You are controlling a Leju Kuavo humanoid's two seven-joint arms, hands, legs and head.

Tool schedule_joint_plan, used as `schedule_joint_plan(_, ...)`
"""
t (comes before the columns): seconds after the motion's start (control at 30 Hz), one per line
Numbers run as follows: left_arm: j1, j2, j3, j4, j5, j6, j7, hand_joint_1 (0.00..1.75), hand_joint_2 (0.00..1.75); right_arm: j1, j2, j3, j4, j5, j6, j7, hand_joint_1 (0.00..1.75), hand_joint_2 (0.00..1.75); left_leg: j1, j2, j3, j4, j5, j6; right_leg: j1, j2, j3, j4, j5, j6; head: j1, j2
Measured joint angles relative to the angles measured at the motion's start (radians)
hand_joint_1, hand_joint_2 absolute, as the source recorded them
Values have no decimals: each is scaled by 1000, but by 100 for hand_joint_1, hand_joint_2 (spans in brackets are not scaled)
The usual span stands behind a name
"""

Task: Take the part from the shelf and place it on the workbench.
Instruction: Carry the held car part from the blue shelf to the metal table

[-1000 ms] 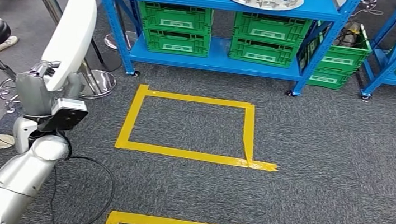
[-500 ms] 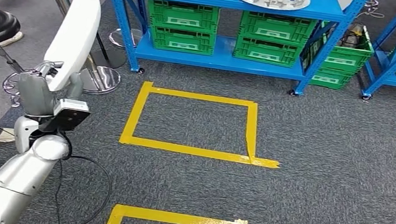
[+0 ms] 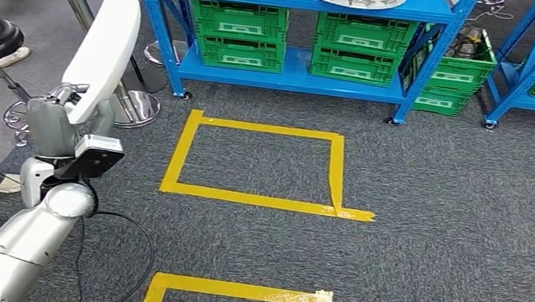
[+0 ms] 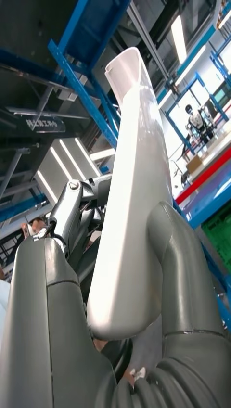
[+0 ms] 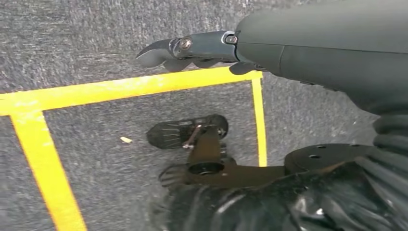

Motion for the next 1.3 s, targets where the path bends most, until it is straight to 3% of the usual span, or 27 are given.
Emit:
schedule_joint_plan(0.03,-1,1,-1,0,0,0,1,175,175,1,0,-9,0,-9,4,-4,0,0,-1,0,9,-26,1,2,2,0,-5,2,1,2,1,0)
schedule_joint_plan(0.13,1,2,-3,-1,-2,0,5,175,175,8,0,-36,0,-25,9,-11,0,0,-3,-1,6,-37,1,1,3,-2,-14,4,3,1,2,0)
schedule_joint_plan(0.37,3,8,-6,-2,-7,0,8,175,175,15,0,-69,0,-26,-6,-16,0,0,-6,-2,-1,-34,6,11,0,-1,-14,-7,15,17,2,0)
schedule_joint_plan(0.6,11,17,-9,-16,-17,0,23,175,175,16,0,-82,0,-4,-57,-9,0,0,-9,-4,-7,-36,15,36,-5,-4,-19,-11,23,40,1,0)
schedule_joint_plan(0.67,12,18,-10,-23,-18,0,25,175,175,16,0,-83,0,2,-63,-8,0,0,-3,-8,-4,-52,28,46,-4,-2,-43,37,-17,44,3,0)
schedule_joint_plan(0.73,15,18,-10,-25,-19,0,26,175,175,17,0,-83,0,4,-66,-8,0,0,-1,-14,-8,-57,34,50,-6,0,-96,160,-89,46,3,0)
schedule_joint_plan(0.8,22,18,-10,-26,-19,0,26,175,175,19,0,-84,0,4,-66,-8,0,0,0,-25,-13,-56,37,47,-8,0,-134,260,-127,49,3,0)
schedule_joint_plan(0.83,25,18,-10,-26,-19,0,26,175,175,20,0,-84,0,4,-66,-8,0,0,1,-33,-15,-54,39,44,-10,0,-127,257,-118,50,3,0)
schedule_joint_plan(0.9,28,18,-10,-26,-19,0,26,175,175,21,-1,-84,0,4,-66,-8,0,0,5,-52,-18,-48,39,36,-16,15,-63,150,-60,53,3,0)
schedule_joint_plan(0.93,28,17,-10,-27,-19,0,26,175,175,20,-1,-84,0,5,-66,-8,0,0,6,-62,-21,-43,38,30,-20,39,-24,84,-40,54,4,0)
schedule_joint_plan(0.97,27,17,-10,-28,-19,0,26,175,175,19,-1,-85,1,5,-66,-8,0,0,6,-72,-26,-37,37,23,-23,59,5,35,-29,52,2,0)
schedule_joint_plan(1.03,26,16,-11,-31,-20,0,26,175,175,20,-1,-85,1,7,-67,-8,0,0,7,-91,-39,-28,41,8,-23,78,24,6,-35,45,1,0)
schedule_joint_plan(1.1,29,18,-11,-33,-21,0,26,175,175,22,-1,-87,1,13,-71,-6,0,0,10,-101,-47,-25,44,-4,-22,56,24,7,-31,31,0,0)
schedule_joint_plan(1.17,29,22,-11,-34,-23,0,27,175,175,21,-1,-88,2,21,-77,-4,0,0,9,-65,-68,18,16,-14,-23,33,24,5,-28,17,-7,0)
schedule_joint_plan(1.23,27,23,-12,-35,-26,0,27,175,175,21,-1,-89,2,29,-82,2,0,0,9,-24,-117,135,-47,-21,-19,7,24,4,-28,8,-14,0)
schedule_joint_plan(1.3,30,23,-12,-35,-27,-1,28,175,175,23,-1,-90,2,36,-86,7,0,0,11,-17,-162,245,-88,-24,-16,-20,24,4,-30,5,-15,0)
